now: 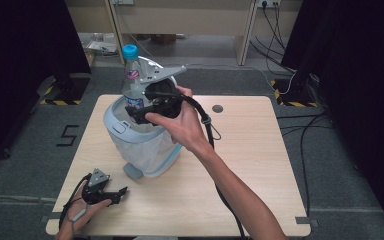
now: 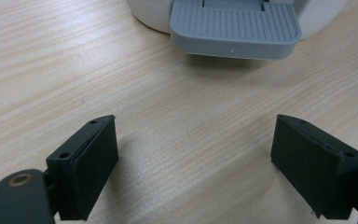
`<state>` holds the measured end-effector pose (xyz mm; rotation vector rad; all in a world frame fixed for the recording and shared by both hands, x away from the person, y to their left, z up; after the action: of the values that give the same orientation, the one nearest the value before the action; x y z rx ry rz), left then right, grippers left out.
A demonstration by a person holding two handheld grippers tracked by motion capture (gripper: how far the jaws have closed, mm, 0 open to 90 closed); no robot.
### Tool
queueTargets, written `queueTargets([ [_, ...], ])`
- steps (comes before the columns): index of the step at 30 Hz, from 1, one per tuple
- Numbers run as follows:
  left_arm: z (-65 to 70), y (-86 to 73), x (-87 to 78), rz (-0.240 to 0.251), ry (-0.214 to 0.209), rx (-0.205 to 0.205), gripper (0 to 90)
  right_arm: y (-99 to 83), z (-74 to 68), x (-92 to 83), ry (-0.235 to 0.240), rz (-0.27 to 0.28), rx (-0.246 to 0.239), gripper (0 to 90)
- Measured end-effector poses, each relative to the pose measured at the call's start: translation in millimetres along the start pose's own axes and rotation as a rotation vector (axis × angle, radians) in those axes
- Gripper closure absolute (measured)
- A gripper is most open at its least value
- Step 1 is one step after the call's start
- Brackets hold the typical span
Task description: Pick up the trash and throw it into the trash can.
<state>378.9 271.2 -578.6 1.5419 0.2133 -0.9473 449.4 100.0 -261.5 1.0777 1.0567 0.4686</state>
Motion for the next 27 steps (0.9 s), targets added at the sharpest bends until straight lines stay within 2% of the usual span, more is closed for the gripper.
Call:
queueTargets([
  [10,0.0,0.0,0.0,0.0,0.0,0.0,13.6,-7.9,9.4,19.9,-0.026,-0.044,0.016,27.3],
  [18,0.0,0.0,0.0,0.0,0.0,0.0,13.6,-17.6,12.4,35.8,-0.019,-0.086,0.031,27.2],
  [24,0.0,0.0,-0.1,-0.001,0.001,0.0,13.6,-23.2,20.7,51.4,-0.025,-0.116,0.046,26.6],
  [27,-0.1,0.0,-0.1,-0.001,0.001,0.0,13.6,-22.9,25.2,53.4,-0.03,-0.099,0.069,26.9],
])
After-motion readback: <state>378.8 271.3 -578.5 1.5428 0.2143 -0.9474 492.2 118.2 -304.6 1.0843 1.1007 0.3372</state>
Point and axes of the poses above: each handheld gripper's, and its own axes: x roughly forward along the jaws, y roughly out of its top, z roughly to its right, the point moved 8 cm from there along x, roughly forward along the jaws, and after that the axes turned 5 degrees about -x, right-handed, at the moved point
